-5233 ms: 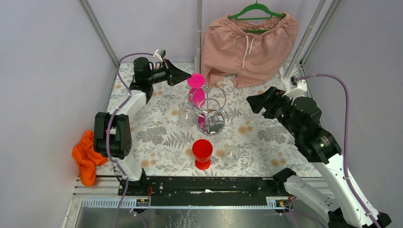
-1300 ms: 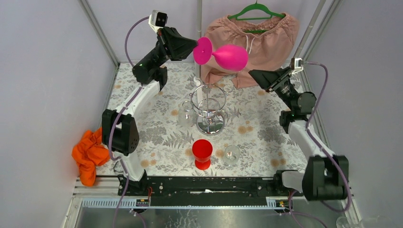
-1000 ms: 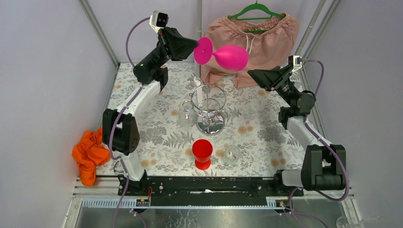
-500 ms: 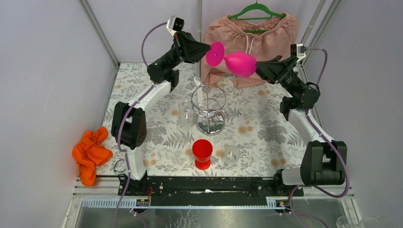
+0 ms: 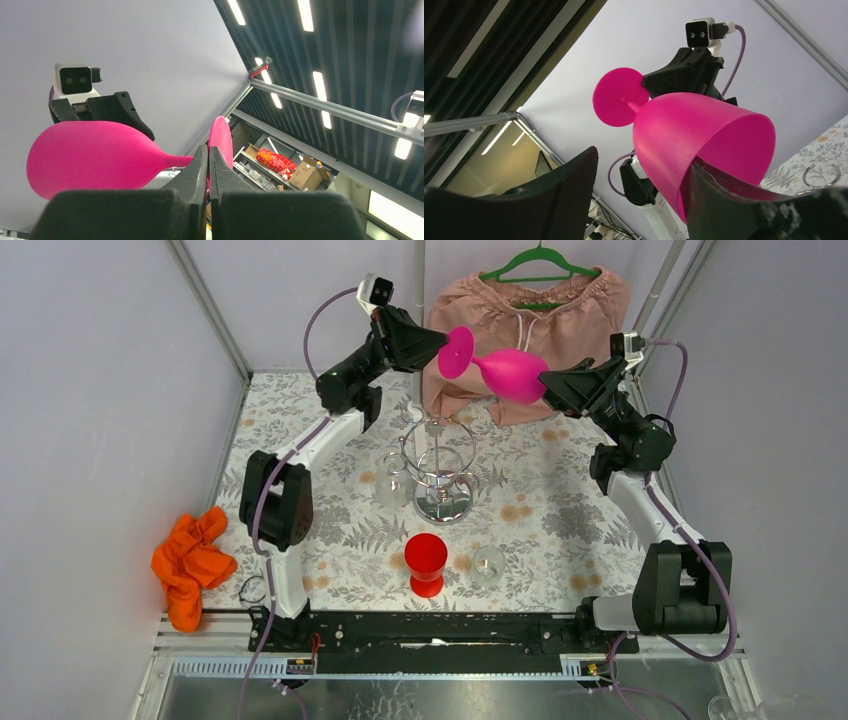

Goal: Take the wine glass off the wine glass rack

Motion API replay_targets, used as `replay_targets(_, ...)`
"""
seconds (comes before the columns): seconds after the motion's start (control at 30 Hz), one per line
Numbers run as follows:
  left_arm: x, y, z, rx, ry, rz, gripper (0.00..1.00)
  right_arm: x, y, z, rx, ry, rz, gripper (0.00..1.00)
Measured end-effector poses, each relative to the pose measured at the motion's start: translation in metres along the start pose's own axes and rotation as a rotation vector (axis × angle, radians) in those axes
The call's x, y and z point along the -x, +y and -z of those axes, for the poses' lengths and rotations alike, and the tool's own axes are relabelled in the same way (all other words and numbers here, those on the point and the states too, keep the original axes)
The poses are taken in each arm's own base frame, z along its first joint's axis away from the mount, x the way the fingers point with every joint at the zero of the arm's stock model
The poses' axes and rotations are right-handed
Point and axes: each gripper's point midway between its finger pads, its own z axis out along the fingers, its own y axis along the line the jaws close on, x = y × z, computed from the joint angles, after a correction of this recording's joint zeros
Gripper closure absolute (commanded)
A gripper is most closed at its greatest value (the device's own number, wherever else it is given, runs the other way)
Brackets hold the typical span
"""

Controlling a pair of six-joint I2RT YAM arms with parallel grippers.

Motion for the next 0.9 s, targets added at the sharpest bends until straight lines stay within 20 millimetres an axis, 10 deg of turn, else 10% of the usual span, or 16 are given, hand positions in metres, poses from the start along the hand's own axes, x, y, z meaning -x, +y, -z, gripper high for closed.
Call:
replay_targets(0.57, -0.01, -0.007, -0.016, 0.029, 0.013, 0.016, 0.95, -0.01, 0.032, -0.014, 0.088, 0.02, -0.072, 0.88)
replay_targets(0.9, -0.012, 0.001, -0.016, 0.072, 0.032, 0.003, 0.64, -0.007, 0.041, -0.018, 0.107, 0.019, -0.078, 1.0)
